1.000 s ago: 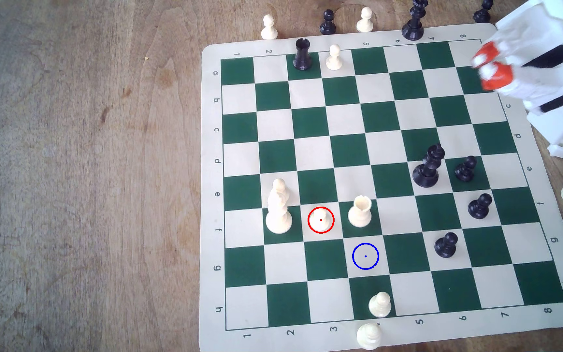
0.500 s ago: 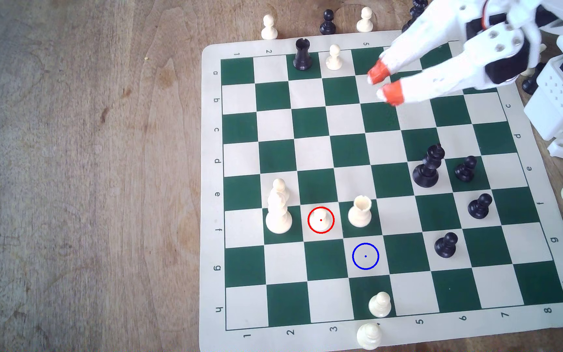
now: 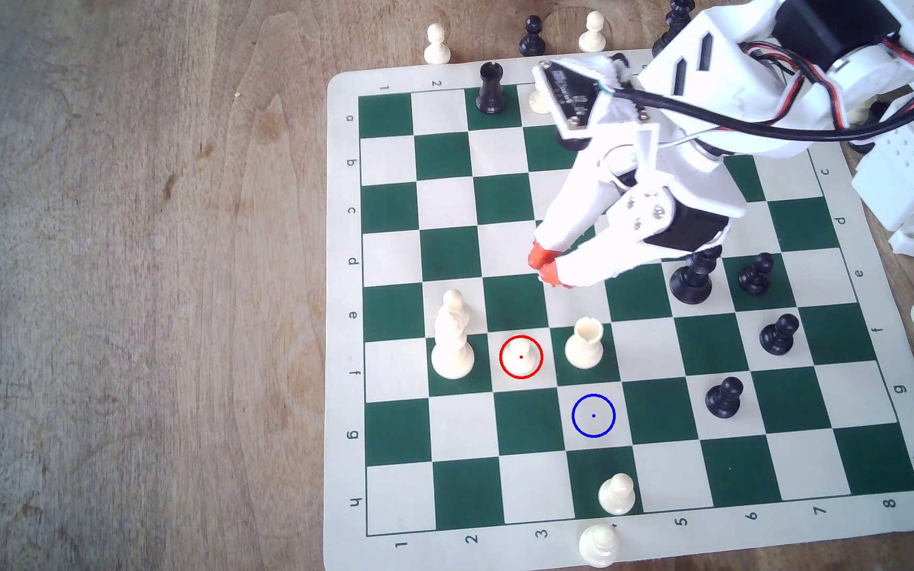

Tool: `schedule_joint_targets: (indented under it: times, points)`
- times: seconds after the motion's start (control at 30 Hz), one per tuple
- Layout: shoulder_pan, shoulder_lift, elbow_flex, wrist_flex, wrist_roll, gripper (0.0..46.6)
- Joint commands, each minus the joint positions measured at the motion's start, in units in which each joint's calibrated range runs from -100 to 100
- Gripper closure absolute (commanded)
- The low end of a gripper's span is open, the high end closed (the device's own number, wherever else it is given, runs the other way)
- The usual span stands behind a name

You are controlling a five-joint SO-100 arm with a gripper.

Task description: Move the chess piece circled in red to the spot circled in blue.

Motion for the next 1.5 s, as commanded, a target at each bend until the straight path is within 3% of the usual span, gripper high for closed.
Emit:
schedule_joint_targets:
  times: [0.0, 0.17, 0.4, 0.77, 1.47]
  points:
    - [0.41, 5.31, -11.24, 3.16, -2.00, 43.6]
    - [1.82, 9.13, -16.22, 5.69, -5.18, 40.1]
    - [1.04, 10.91, -11.69, 5.78, -5.52, 35.7]
    - [-0.29, 14.90, -6.70, 1.27, -5.91, 36.0]
    - [0.33, 21.35, -9.51, -4.54, -6.59, 37.6]
